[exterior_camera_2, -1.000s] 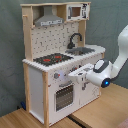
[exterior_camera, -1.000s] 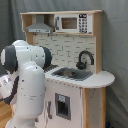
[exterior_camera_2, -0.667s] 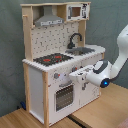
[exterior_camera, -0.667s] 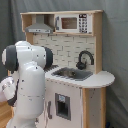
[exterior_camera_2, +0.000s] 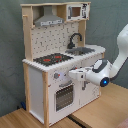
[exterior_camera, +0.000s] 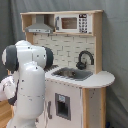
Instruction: Play with the kitchen
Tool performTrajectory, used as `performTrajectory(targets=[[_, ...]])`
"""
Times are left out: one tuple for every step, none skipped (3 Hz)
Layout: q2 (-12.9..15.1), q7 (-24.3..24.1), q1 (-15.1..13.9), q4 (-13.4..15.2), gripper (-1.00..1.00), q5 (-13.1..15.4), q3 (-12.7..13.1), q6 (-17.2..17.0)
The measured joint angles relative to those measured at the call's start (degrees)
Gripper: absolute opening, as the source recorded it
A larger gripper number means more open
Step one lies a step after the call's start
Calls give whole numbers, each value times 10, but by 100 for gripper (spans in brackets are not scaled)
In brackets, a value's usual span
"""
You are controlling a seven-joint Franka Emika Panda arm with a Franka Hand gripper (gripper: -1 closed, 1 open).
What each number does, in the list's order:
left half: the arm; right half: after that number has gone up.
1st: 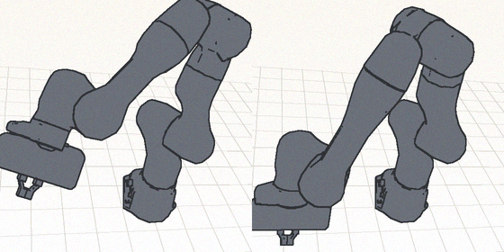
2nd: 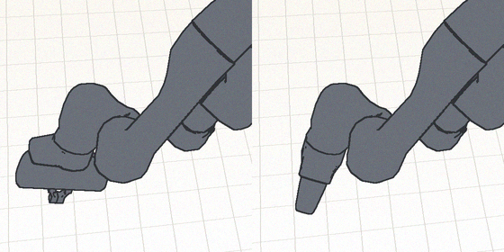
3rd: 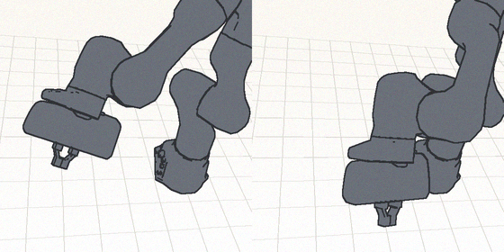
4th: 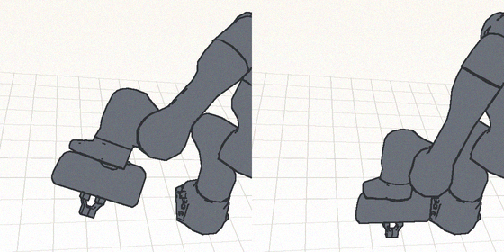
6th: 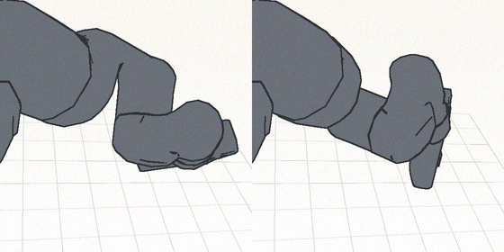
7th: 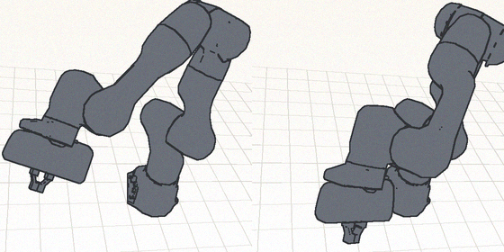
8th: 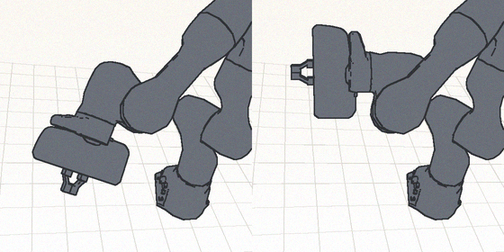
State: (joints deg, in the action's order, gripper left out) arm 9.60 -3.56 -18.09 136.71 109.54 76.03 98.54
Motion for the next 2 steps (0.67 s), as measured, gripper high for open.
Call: performTrajectory(targets=[[0,1,-6,-5,100,12,18,56],[-3,21,-25,-5,100,49,18,92]])
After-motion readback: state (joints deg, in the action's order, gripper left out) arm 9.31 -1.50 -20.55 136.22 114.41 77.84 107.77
